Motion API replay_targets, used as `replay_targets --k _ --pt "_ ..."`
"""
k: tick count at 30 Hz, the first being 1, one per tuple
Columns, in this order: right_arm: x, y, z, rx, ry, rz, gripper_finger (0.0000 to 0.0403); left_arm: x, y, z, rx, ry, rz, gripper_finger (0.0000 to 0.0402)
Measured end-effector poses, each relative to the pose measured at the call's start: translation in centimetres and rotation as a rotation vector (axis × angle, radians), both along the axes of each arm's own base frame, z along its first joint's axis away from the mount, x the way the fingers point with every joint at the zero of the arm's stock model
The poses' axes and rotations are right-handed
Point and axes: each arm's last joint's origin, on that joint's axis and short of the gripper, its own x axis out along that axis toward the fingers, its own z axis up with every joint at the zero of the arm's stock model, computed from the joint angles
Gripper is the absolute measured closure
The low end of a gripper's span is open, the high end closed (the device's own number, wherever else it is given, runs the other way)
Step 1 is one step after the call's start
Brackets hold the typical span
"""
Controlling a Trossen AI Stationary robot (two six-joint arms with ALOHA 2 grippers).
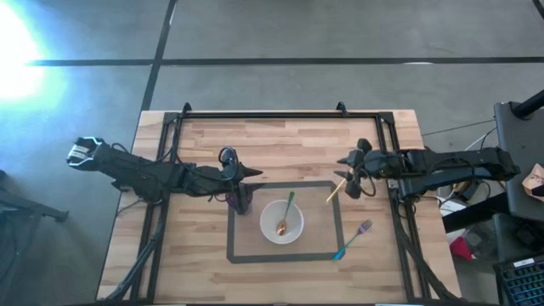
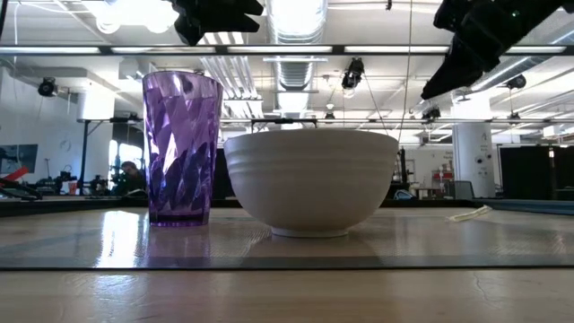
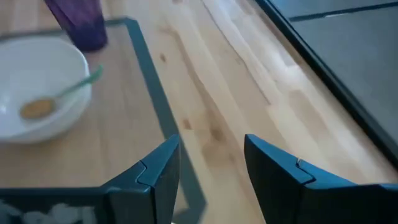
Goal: Pick & Place Utensil
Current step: Put the yellow straw into the purple cup
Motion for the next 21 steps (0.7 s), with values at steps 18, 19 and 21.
replay_targets --k 18,19,21 --pt "1.8 -0.4 -1.0 -0.182 0.442 0.189 0.0206 0.0 0.0 0.0 0.005 0.001 -0.001 0.0234" --pt "2.1 -0.4 -1.2 -0.179 0.459 0.196 0.0207 0.0 0.0 0.0 0.003 0.001 -0.001 0.0234" --pt "2.5 -0.4 -1.8 -0.164 0.494 0.225 0.0206 0.0 0.0 0.0 0.0 0.0 0.0 0.0234"
